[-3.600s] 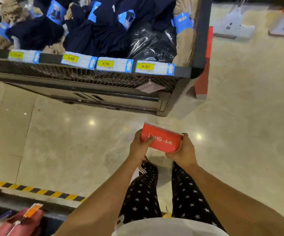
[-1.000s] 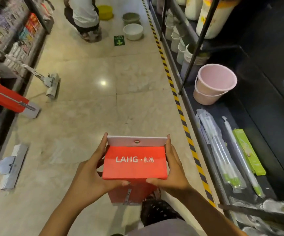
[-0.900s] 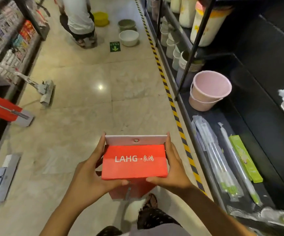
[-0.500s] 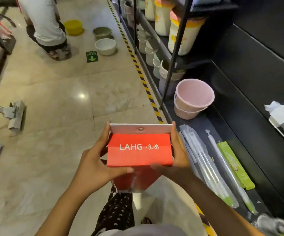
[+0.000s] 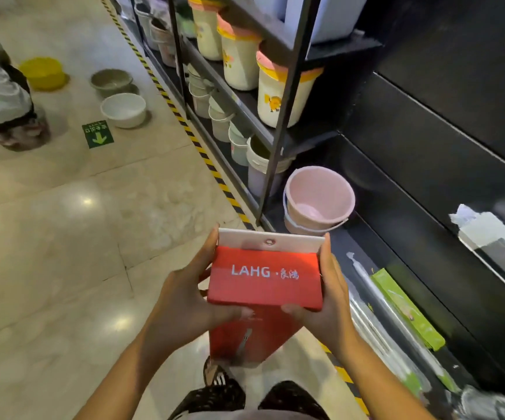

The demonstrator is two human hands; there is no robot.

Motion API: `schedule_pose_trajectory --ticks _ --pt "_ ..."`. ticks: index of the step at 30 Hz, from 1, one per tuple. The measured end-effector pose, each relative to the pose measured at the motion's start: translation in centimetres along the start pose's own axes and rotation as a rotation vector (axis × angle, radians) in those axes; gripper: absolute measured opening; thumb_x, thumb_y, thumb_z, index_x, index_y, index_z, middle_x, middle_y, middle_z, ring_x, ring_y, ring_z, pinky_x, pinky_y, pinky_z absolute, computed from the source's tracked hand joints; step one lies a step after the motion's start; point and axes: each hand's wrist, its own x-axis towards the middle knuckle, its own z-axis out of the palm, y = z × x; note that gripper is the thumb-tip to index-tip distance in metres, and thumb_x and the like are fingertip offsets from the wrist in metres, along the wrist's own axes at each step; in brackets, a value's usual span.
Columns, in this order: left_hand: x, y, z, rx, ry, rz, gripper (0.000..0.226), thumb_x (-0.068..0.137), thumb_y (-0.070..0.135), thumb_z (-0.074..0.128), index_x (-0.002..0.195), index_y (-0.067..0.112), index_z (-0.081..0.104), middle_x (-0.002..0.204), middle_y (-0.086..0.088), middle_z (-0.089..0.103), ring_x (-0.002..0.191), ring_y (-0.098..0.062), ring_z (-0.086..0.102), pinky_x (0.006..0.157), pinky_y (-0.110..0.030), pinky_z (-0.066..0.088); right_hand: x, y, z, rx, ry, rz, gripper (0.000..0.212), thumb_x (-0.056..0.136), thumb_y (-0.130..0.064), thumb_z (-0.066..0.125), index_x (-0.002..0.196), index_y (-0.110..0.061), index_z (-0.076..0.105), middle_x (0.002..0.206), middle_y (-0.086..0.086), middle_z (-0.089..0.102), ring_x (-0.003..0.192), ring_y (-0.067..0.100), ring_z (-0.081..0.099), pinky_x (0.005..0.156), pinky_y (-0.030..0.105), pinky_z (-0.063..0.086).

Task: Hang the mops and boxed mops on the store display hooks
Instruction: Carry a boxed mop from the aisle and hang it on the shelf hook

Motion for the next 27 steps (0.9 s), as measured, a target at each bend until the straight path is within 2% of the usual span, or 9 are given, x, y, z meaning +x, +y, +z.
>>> schedule_pose_trajectory --ticks 2,4,5,8,11,15,19,22,27 --pt "3.6 0.8 -1.0 0.033 -0.064 0.025 0.126 0.039 0.063 0.086 0.134 0.075 0.005 0.105 0.049 0.056 0.107 0.008 0.060 0.090 -0.018 0.049 2.3 -0.2 -0.1 0.000 0.085 0.017 0.126 0.060 -0.083 0.064 0.155 -0.014 0.016 0.132 -0.019 0.046 0.121 -0.007 0.045 0.093 0.005 0.038" --pt "7.3 1.8 -1.7 0.065 -0.111 0.051 0.120 0.037 0.071 0.080 0.127 0.081 0.001 0.103 0.050 0.054 0.107 0.011 0.058 0.092 -0.018 0.046 4.7 -0.7 -0.8 0.006 0.177 -0.004 0.121 0.057 -0.083 0.066 0.154 -0.026 0.019 0.133 -0.017 0.048 0.124 -0.005 0.047 0.099 0.013 0.042" --pt "9.2 2.5 -1.9 0.069 -0.125 0.073 0.118 0.038 0.072 0.081 0.124 0.083 0.001 0.102 0.049 0.054 0.107 0.015 0.057 0.091 -0.015 0.045 6.0 -1.2 -1.3 0.019 0.219 -0.016 0.117 0.056 -0.083 0.067 0.152 -0.037 0.020 0.136 -0.021 0.048 0.127 -0.006 0.045 0.101 0.016 0.043" --pt "15.0 4.7 -2.0 0.039 -0.157 0.150 0.124 0.042 0.063 0.087 0.131 0.077 0.002 0.110 0.045 0.056 0.110 0.018 0.053 0.090 -0.014 0.044 10.2 -2.8 -3.7 0.020 0.330 -0.028 0.100 0.051 -0.086 0.065 0.138 -0.059 0.023 0.131 -0.049 0.036 0.126 -0.020 0.037 0.095 0.002 0.035" --pt "20.7 7.4 -1.4 -0.088 -0.167 0.186 0.125 0.041 0.048 0.093 0.140 0.066 0.018 0.109 0.035 0.064 0.105 0.011 0.060 0.087 -0.020 0.053 14.7 -4.0 -6.9 -0.012 0.417 -0.029 0.108 0.050 -0.088 0.064 0.141 -0.053 0.019 0.137 -0.027 0.042 0.127 -0.009 0.042 0.099 0.007 0.036" --pt "28.6 12.9 -0.3 -0.204 -0.169 0.325 0.120 0.043 0.042 0.094 0.142 0.061 0.028 0.117 0.024 0.066 0.107 0.000 0.065 0.090 -0.031 0.056 21.3 -6.3 -12.9 -0.070 0.508 -0.087 0.120 0.046 -0.085 0.068 0.149 -0.046 0.019 0.111 -0.041 0.044 0.113 -0.010 0.051 0.094 0.015 0.040" --pt "36.7 20.2 0.2 -0.226 -0.172 0.496 0.117 0.044 0.041 0.091 0.143 0.056 0.031 0.110 0.023 0.070 0.099 -0.001 0.069 0.082 -0.022 0.057 27.7 -10.5 -19.8 -0.176 0.563 -0.153 0.124 0.043 -0.089 0.061 0.150 -0.050 0.012 0.114 -0.025 0.045 0.109 -0.018 0.047 0.088 0.005 0.037" --pt "41.9 26.3 -0.3 -0.172 -0.200 0.597 0.113 0.043 0.047 0.089 0.136 0.066 0.028 0.100 0.030 0.069 0.088 0.004 0.070 0.077 -0.019 0.057 32.1 -13.6 -24.6 -0.266 0.583 -0.205 0.121 0.046 -0.083 0.060 0.150 -0.048 0.007 0.114 -0.019 0.046 0.106 -0.026 0.042 0.082 -0.006 0.032" --pt "48.0 34.2 -1.7 -0.101 -0.220 0.688 0.120 0.039 0.054 0.086 0.132 0.077 0.013 0.092 0.022 0.074 0.085 0.002 0.071 0.089 -0.033 0.054 37.6 -18.4 -30.6 -0.318 0.593 -0.287 0.115 0.039 -0.084 0.062 0.134 -0.065 0.000 0.114 -0.028 0.042 0.108 -0.025 0.041 0.081 -0.002 0.036"
